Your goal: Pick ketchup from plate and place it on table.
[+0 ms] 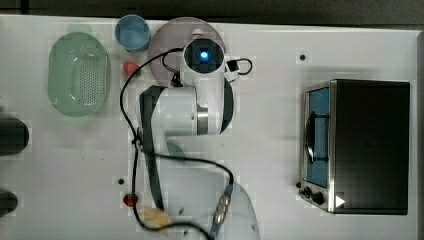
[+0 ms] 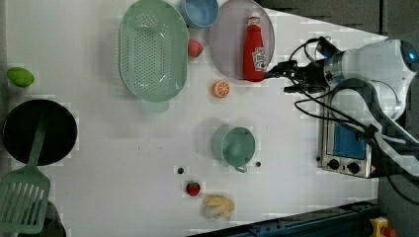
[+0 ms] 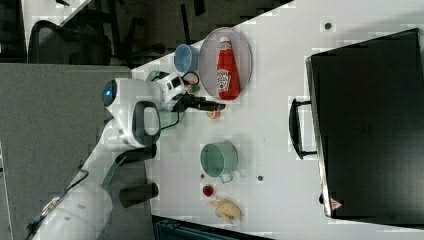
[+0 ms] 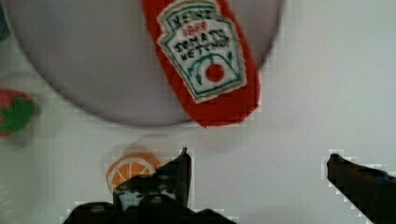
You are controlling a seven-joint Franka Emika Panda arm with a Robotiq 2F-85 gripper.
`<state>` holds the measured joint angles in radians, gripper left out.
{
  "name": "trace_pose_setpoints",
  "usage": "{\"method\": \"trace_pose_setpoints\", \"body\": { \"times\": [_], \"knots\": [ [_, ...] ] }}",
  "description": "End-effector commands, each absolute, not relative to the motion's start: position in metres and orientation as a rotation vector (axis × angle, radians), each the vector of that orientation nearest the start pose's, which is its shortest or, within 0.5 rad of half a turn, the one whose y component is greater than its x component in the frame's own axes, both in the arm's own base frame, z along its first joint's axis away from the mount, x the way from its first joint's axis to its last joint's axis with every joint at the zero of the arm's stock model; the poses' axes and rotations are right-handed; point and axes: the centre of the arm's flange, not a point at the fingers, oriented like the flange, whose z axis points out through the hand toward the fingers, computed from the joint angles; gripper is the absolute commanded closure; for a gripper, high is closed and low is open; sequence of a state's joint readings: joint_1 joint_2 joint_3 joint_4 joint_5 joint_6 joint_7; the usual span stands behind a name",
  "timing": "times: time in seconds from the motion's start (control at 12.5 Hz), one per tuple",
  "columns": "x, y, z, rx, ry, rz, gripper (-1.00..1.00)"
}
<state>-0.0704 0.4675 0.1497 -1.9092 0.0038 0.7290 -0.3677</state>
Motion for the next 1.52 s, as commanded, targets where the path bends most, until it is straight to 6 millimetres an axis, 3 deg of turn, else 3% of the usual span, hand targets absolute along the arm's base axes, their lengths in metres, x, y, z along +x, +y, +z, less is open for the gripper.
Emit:
{"method": "trace_pose_setpoints", "body": {
  "times": [0.08, 0.8, 1.2, 1.28, 1.52],
  "knots": [
    [0.655, 0.044, 0.255, -3.057, 0.105, 0.013, -1.0],
    [0.702, 0.059, 0.183, -3.081, -0.11, -0.053, -1.0],
    [0.708, 0.062, 0.152, -3.077, -0.125, -0.123, -1.0],
    [0.709, 0.062, 0.153, -3.077, -0.125, -0.126, -0.91],
    [0.709, 0.063, 0.154, -3.077, -0.12, -0.126, -0.19]
  ]
}}
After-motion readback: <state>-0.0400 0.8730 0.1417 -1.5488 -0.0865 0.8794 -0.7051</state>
